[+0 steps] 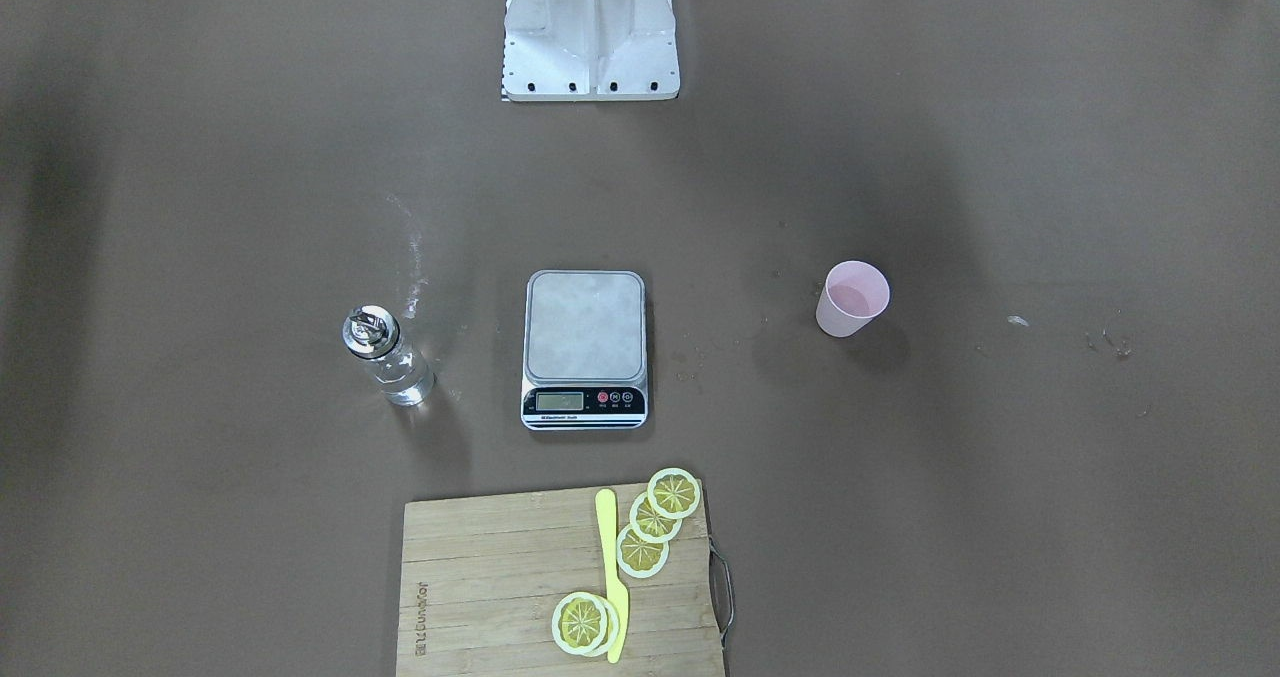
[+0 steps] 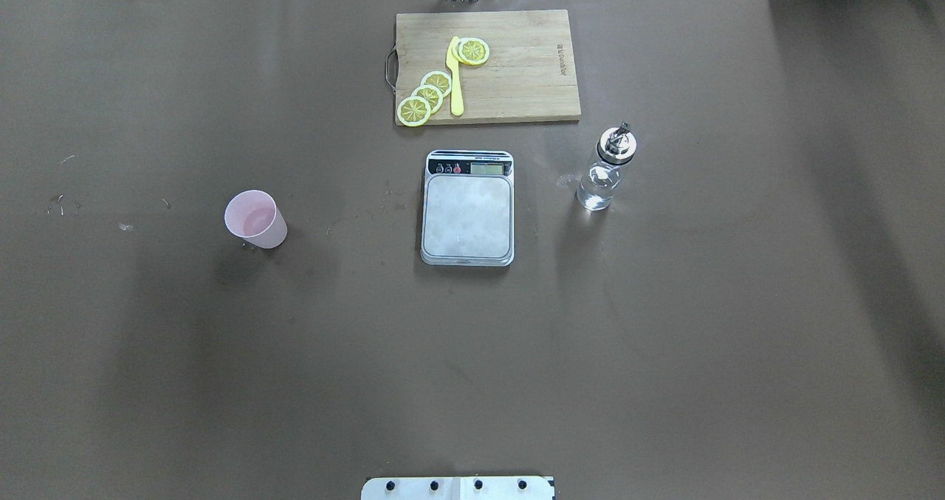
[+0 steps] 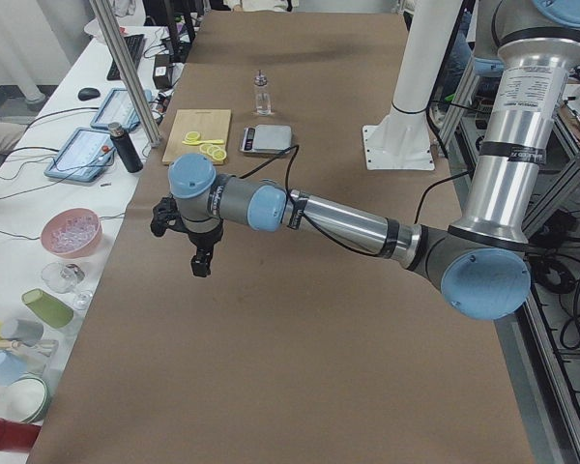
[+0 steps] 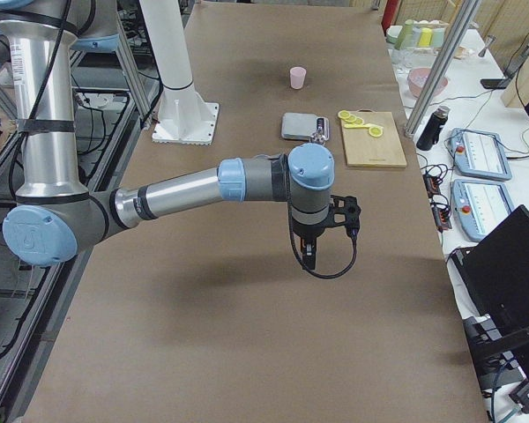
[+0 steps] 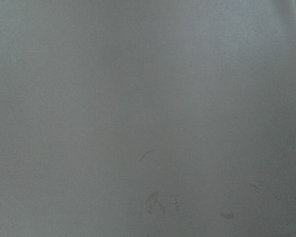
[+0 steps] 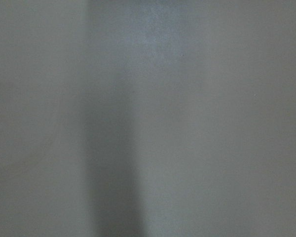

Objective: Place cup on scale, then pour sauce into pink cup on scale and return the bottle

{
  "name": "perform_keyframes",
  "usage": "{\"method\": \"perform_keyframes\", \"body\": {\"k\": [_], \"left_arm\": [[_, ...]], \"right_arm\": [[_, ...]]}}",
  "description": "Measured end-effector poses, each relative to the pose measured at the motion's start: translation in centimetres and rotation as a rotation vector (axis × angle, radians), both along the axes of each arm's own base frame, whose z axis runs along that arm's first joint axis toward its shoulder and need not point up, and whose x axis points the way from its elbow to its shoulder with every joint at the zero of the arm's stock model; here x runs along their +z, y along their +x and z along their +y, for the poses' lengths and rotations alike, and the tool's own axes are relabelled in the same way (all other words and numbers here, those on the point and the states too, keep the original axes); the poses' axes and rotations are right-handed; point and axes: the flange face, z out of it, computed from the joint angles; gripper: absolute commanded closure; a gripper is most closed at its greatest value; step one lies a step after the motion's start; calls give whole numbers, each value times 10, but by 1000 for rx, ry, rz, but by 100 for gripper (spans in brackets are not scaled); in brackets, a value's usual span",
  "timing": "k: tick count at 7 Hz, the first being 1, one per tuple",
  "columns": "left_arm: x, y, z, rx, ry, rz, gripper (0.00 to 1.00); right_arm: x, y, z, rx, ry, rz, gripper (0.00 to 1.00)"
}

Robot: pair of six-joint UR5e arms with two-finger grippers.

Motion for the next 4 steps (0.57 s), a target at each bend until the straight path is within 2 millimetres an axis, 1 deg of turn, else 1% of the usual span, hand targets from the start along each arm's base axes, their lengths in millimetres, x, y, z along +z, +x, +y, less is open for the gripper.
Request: {"method": "perform_keyframes", "body": {"k": [2,3,4], "left_arm": [[-3,0,0,-1,3,3,3],[-12,1,-4,-8,8,4,3],[-27,4,-12,-24,9,10,3]], "right_arm": [[0,0,0,-1,1,0,0],[0,0,1,0,-1,-1,0],[-1,-1,1,1,-3,-5,0]]}}
